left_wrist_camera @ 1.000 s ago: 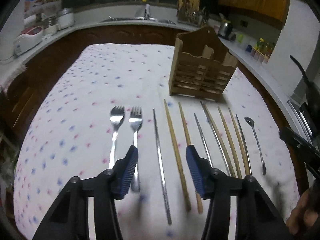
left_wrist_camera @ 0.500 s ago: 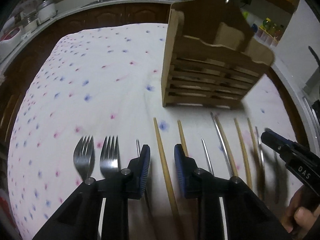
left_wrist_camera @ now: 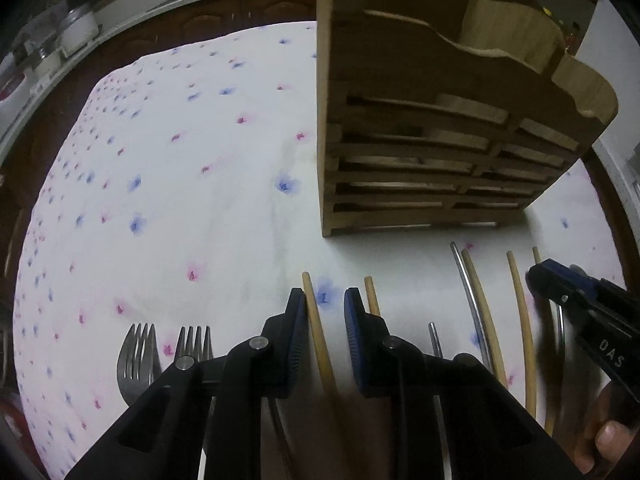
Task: Organize utensils
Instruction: 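Grasp a wooden chopstick with the left tool while the right tool grasps another, then lift both held chopsticks and lower them into the wooden holder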
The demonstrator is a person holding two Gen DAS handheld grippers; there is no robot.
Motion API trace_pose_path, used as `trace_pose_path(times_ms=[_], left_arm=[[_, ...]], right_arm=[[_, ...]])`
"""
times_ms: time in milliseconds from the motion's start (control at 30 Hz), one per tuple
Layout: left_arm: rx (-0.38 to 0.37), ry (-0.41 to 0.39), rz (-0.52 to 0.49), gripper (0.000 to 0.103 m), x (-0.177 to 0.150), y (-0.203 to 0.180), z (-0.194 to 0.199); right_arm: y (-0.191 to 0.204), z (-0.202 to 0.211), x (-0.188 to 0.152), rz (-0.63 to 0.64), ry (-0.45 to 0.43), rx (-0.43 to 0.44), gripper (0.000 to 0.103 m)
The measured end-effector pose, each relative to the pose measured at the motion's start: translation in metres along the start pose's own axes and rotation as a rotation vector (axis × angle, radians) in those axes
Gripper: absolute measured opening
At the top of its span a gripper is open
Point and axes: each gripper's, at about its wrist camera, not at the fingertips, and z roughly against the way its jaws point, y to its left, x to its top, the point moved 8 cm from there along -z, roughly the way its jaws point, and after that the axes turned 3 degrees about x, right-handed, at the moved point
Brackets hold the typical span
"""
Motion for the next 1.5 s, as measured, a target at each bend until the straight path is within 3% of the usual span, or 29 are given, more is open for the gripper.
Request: trace_pose_path(times_ms=[133, 200, 433, 767, 1233, 1500], left_arm=[[0.028, -0.009, -0.036, 0.012, 0.0, -0.006, -0.005], [0.025, -0.012, -0.047, 0.006, -0.001, -0.011, -0.01], [-0.038, -0.032, -0.025, 0.003, -0.008, -0.012, 0.002], [-0.14, -0.164, 0.005, 0.003, -0.016, -0.004, 0.08], [-0.202, -0.355, 0.026, 0.003, -0.076, 0.019, 0.211], [-0.226, -0.406, 0.045, 0.003, -0.084, 0.028, 0.229]], right_arm=[[0.006, -0.004, 0.002, 0.041, -0.001, -0.039, 0.018], [0.005, -0.004, 0.001, 0.049, -0.002, -0.07, 0.007], [0.012, 0.013, 0.0, -0.009, -0.024, 0.058, 0.005], [0.037, 0.072, 0.006, 0.029, -0.123, 0.132, 0.005], [0.075, 0.179, -0.006, 0.124, -0.275, 0.164, 0.005], [0.084, 0.21, -0.006, 0.152, -0.339, 0.155, 0.005]])
